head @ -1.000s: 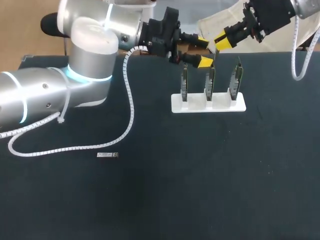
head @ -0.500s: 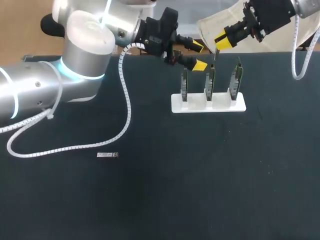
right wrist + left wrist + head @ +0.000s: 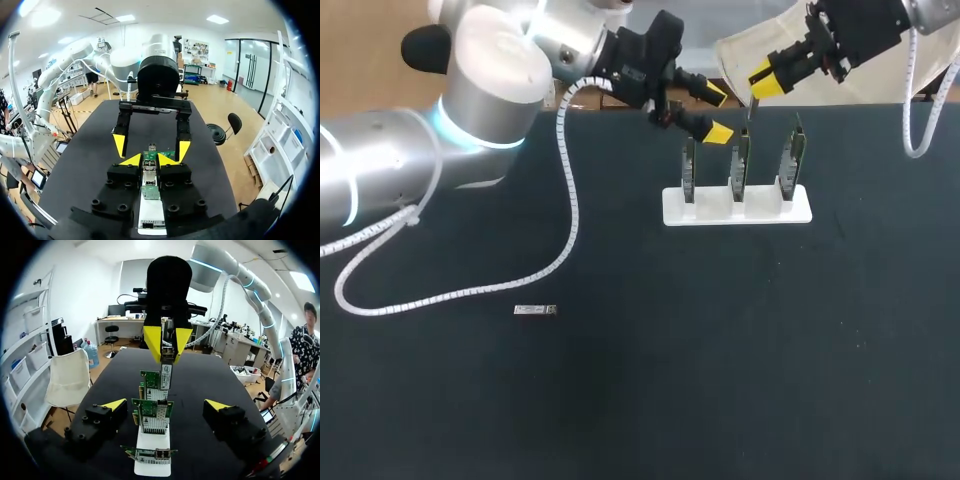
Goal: Pick up the optical module with the left hand, and insert it into the network port with the right hand.
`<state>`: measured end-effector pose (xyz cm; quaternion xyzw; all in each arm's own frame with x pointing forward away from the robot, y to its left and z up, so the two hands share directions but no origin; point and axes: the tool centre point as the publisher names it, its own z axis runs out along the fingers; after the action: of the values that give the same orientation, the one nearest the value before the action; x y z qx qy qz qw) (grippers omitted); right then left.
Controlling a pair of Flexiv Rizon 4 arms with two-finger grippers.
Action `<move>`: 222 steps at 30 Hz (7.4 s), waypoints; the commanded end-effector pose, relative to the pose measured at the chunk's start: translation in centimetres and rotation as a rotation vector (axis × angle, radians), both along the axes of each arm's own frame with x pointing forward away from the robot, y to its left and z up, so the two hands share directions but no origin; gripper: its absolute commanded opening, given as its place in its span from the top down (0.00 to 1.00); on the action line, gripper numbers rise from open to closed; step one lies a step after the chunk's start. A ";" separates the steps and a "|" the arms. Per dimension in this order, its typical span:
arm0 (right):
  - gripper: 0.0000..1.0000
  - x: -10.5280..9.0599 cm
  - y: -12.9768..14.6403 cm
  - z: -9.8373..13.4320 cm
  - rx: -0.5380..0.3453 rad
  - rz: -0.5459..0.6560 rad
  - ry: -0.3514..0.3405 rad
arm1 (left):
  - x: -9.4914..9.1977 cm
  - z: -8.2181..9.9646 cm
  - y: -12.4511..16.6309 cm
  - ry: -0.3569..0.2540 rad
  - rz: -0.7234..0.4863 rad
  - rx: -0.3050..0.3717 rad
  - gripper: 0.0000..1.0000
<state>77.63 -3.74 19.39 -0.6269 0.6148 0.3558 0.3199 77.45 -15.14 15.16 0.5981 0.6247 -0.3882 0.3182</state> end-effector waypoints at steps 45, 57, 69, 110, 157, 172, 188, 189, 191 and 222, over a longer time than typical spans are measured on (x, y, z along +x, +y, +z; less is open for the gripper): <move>1.00 -0.1 0.8 -0.8 -0.001 0.042 0.009 | 0.4 -0.2 -0.5 -0.006 -0.036 0.043 0.00; 1.00 -0.2 0.8 -1.4 -0.027 0.049 -0.012 | 0.4 -0.2 -0.5 -0.006 -0.036 0.043 0.00; 1.00 -0.3 0.6 -1.8 -0.035 0.044 -0.001 | 0.4 -0.2 -0.5 -0.006 -0.036 0.043 0.00; 1.00 -0.8 0.8 -2.5 -0.052 0.016 -0.008 | 0.4 -0.2 -0.5 -0.006 -0.036 0.043 0.00; 1.00 -0.9 0.9 -2.5 -0.071 -0.003 -0.053 | 0.4 -0.2 -0.5 -0.006 -0.036 0.043 0.00; 1.00 -0.5 0.7 -1.9 -0.057 -0.028 -0.072 | 0.4 -0.2 -0.5 -0.006 -0.036 0.043 0.00; 1.00 -0.3 0.9 -2.3 -0.050 -0.028 -0.060 | 0.4 -0.2 -0.5 -0.006 -0.036 0.043 0.00; 1.00 -0.3 0.9 -2.3 -0.050 -0.028 -0.060 | 0.4 -0.2 -0.5 -0.006 -0.036 0.043 0.00; 1.00 -0.2 0.8 -2.4 -0.052 -0.028 -0.059 | 0.4 -0.2 -0.5 -0.006 -0.036 0.043 0.00; 1.00 0.2 0.7 -2.0 -0.039 -0.016 -0.043 | 0.4 -0.2 -0.5 -0.006 -0.036 0.043 0.00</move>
<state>77.49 -3.13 17.44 -0.6346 0.6210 0.3253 0.3253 77.67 -15.58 15.01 0.6159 0.6216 -0.3784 0.3018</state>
